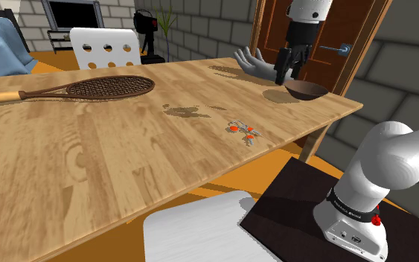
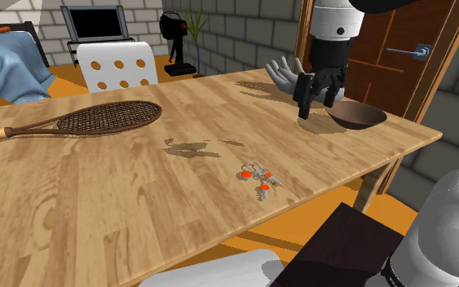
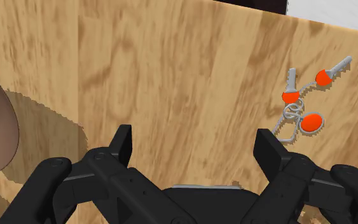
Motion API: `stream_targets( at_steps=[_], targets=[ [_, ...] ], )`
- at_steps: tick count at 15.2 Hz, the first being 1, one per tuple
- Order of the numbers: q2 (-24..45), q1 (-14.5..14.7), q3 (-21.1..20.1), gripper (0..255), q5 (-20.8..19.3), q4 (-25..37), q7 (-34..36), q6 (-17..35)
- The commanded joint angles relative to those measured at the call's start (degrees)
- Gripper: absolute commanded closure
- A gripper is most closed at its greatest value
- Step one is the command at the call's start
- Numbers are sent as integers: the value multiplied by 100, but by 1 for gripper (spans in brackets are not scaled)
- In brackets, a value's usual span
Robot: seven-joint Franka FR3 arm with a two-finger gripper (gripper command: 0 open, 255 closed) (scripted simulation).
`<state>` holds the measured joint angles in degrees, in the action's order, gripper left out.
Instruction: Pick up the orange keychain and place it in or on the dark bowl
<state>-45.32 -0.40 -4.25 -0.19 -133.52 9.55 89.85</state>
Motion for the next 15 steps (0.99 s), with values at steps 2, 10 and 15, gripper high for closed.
stream_targets(
  at_steps=[2,10,15],
  targets=[
    [21,67,-58,0,77,-107,8,146],
    [381,631,-569,0,685,-791,35,1361],
    [632,862,-801,0,923,-1038,28,1942]
  ],
)
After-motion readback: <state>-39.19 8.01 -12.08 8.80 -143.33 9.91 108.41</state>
